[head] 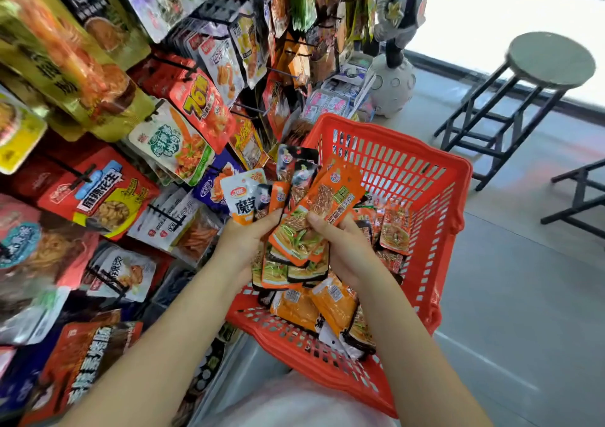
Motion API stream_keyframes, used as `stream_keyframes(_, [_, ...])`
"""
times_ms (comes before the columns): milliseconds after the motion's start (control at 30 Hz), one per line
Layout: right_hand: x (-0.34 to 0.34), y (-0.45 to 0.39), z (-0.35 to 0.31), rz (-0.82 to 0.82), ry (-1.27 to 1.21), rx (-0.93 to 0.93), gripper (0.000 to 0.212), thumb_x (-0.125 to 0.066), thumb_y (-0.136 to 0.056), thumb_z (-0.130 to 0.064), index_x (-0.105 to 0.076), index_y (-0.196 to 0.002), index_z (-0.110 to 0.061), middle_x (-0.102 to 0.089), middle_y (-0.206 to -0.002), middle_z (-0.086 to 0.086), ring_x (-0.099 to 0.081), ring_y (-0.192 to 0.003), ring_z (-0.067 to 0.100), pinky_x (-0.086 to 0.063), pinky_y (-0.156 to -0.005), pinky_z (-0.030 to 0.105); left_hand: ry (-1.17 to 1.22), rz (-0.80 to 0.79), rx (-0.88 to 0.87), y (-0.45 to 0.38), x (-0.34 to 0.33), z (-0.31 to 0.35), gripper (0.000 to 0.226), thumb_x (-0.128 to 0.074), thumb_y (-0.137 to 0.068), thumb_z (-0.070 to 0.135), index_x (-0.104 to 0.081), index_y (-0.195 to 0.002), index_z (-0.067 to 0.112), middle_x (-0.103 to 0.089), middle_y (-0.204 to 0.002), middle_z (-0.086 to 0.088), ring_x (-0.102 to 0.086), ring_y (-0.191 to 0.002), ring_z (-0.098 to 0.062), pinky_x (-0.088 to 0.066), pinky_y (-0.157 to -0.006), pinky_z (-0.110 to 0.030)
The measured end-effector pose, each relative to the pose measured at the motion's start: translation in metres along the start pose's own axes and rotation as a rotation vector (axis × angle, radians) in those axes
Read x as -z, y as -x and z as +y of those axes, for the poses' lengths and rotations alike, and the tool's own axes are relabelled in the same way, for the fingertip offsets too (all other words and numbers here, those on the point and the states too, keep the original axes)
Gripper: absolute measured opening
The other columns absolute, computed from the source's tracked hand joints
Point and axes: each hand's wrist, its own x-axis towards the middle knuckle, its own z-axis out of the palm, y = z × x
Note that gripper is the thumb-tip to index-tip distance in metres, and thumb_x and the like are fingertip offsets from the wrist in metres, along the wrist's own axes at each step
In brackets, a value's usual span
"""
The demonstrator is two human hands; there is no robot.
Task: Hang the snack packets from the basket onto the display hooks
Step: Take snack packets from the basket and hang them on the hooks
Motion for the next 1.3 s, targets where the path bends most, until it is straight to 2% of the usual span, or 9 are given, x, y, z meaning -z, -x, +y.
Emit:
stream_keyframes(100, [-0.005, -0.002, 0.007, 0.004, -0.020, -0.016, 0.052, -0.076, -0.088, -0.029, -0.053, -0.134, -0.023, -0.069, -0.129, 0.001, -0.063, -0.122, 0.025, -0.042, -0.111, 0.057, 0.100, 0.004, 0.076, 0.004, 0.004, 0.006, 0.078, -0.091, -0.062, 0.054, -0.065, -0.127, 0.019, -0.072, -0.121, -0.007, -0.067, -0.114, -0.030, -0.052, -0.099, -0.056])
stream_keyframes(200, [-0.009, -0.003, 0.006, -0.001, -0.033, -0.023, 0.041, -0.070, -0.093, -0.021, -0.054, -0.130, -0.025, -0.071, -0.126, 0.001, -0.066, -0.117, 0.024, -0.051, -0.103, 0.051, 0.104, -0.051, 0.113, 0.007, 0.007, 0.007, 0.035, -0.073, -0.091, 0.031, -0.068, -0.120, 0.013, -0.074, -0.114, -0.012, -0.068, -0.112, -0.033, -0.052, -0.099, -0.054])
stream_keyframes(400, [-0.022, -0.004, 0.006, -0.045, 0.008, -0.045, 0.048, -0.070, -0.094, -0.022, -0.053, -0.139, -0.016, -0.068, -0.130, 0.008, -0.064, -0.121, 0.030, -0.048, -0.105, 0.058, 0.124, 0.068, 0.119, 0.007, 0.020, 0.005, 0.023, -0.076, -0.087, 0.016, -0.072, -0.108, 0.006, -0.078, -0.100, -0.011, -0.076, -0.088, -0.027, -0.063, -0.071, -0.041])
stream_keyframes(667, [-0.031, -0.004, 0.008, -0.058, 0.026, -0.060, 0.049, -0.079, -0.087, -0.024, -0.056, -0.130, -0.026, -0.071, -0.125, 0.000, -0.064, -0.120, 0.026, -0.044, -0.109, 0.058, 0.163, 0.039, 0.133, 0.016, 0.027, 0.007, 0.063, -0.083, -0.071, 0.039, -0.068, -0.124, 0.008, -0.074, -0.115, -0.012, -0.070, -0.108, -0.031, -0.052, -0.101, -0.054])
stream_keyframes(833, [-0.026, -0.002, 0.000, 0.026, 0.025, -0.009, 0.060, -0.082, -0.083, -0.031, -0.053, -0.135, -0.026, -0.066, -0.132, -0.001, -0.058, -0.126, 0.025, -0.037, -0.113, 0.060, 0.084, 0.067, 0.097, 0.021, 0.030, 0.010, 0.019, -0.078, -0.085, 0.037, -0.065, -0.097, 0.029, -0.067, -0.106, 0.015, -0.058, -0.112, -0.006, -0.043, -0.105, -0.034])
stream_keyframes(1033, [-0.026, 0.000, -0.008, 0.078, -0.065, 0.037, 0.071, -0.081, -0.084, -0.026, -0.044, -0.143, -0.013, -0.063, -0.136, 0.003, -0.062, -0.120, 0.022, -0.040, -0.113, 0.055, -0.151, 0.066, 0.104, 0.016, 0.032, -0.001, 0.075, -0.084, -0.075, 0.039, -0.053, -0.135, 0.005, -0.061, -0.132, -0.008, -0.053, -0.126, -0.026, -0.039, -0.108, -0.043])
stream_keyframes(1167, [-0.036, -0.002, -0.005, 0.068, -0.060, 0.024, 0.122, -0.096, -0.059, -0.049, -0.028, -0.154, -0.015, -0.043, -0.156, 0.011, -0.045, -0.141, 0.030, -0.035, -0.115, 0.060, -0.037, 0.044, 0.165, 0.025, 0.026, 0.008, 0.014, -0.058, -0.091, 0.014, -0.067, -0.080, 0.011, -0.061, -0.084, -0.004, -0.061, -0.080, -0.021, -0.046, -0.075, -0.032])
stream_keyframes(1233, [-0.044, 0.004, -0.013, 0.026, -0.060, 0.020, 0.099, -0.092, -0.063, -0.040, -0.043, -0.143, -0.010, -0.057, -0.143, 0.010, -0.054, -0.132, 0.027, -0.039, -0.114, 0.056, 0.071, -0.027, 0.165, 0.031, 0.022, 0.016, 0.050, -0.048, -0.097, 0.015, -0.070, -0.052, 0.016, -0.069, -0.071, -0.008, -0.067, -0.056, -0.020, -0.050, -0.060, -0.027])
stream_keyframes(1300, [-0.049, 0.007, -0.019, -0.018, -0.027, 0.021, 0.088, -0.091, -0.065, -0.039, -0.051, -0.137, -0.009, -0.065, -0.133, 0.011, -0.059, -0.122, 0.027, -0.039, -0.114, 0.055, 0.184, 0.005, 0.154, 0.037, 0.020, 0.027, 0.054, -0.046, -0.104, 0.033, -0.078, -0.062, 0.024, -0.076, -0.080, -0.008, -0.072, -0.059, -0.018, -0.053, -0.060, -0.031])
